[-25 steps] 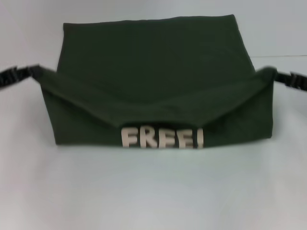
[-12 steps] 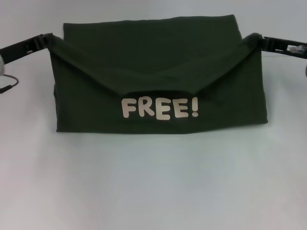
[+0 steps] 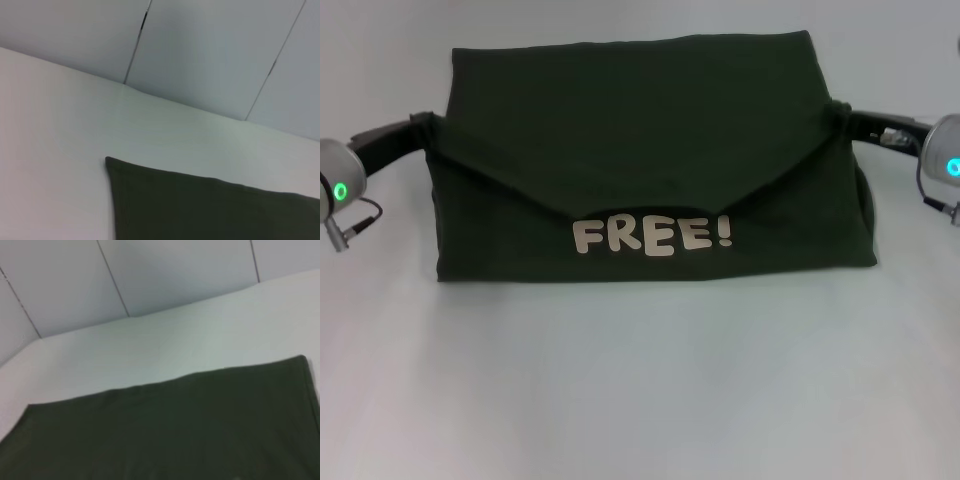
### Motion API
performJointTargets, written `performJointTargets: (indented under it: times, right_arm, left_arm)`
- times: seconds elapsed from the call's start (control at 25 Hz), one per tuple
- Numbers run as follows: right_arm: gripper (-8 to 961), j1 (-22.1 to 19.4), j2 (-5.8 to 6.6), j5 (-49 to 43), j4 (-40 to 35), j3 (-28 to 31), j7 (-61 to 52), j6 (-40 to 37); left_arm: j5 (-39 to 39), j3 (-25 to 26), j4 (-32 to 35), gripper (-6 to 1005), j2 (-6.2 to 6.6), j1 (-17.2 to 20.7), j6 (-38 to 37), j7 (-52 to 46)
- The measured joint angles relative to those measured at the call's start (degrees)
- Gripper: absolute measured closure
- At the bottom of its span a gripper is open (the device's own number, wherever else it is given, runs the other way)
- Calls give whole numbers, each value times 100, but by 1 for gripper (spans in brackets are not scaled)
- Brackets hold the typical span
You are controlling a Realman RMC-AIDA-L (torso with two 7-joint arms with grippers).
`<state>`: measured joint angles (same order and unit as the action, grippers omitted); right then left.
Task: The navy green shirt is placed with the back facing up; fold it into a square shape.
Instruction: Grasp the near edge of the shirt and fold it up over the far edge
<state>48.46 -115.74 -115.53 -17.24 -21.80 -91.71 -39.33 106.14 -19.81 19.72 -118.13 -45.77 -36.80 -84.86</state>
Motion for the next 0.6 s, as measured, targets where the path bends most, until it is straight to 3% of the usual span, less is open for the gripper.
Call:
performJointTargets:
  times: [0.2,0.6]
  right_arm:
    - [869,-23,-167,14,17,0,173,259]
    - [868,-38,-304,14,18,2,212,408]
  left_arm:
    - [-293,-15,-104,975,-55,36,87,429]
    - [-268,-68,-62,976,-61,59,60,450]
